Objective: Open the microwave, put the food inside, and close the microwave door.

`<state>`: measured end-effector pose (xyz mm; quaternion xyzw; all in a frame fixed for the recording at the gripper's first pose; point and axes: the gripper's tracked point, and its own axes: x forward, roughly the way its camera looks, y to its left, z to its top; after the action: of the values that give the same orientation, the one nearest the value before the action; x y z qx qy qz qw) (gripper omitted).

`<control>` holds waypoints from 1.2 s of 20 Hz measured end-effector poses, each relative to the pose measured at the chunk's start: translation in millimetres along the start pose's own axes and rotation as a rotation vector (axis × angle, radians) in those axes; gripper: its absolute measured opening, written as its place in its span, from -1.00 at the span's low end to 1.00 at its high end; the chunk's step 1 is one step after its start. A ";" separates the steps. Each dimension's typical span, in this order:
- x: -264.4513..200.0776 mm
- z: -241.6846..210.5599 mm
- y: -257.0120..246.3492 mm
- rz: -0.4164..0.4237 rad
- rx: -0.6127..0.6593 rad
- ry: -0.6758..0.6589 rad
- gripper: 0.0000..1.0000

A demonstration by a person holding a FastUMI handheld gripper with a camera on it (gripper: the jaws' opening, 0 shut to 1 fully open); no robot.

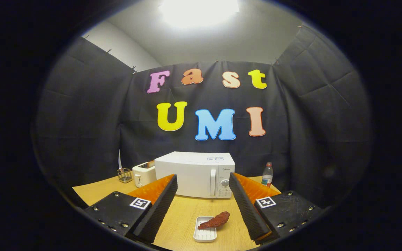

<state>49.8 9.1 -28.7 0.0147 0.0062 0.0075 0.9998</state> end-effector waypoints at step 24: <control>226.5 -134.6 -50.3 -0.055 0.119 0.091 0.89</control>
<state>275.3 -33.8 -167.5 0.0735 0.0523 -0.0199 0.9957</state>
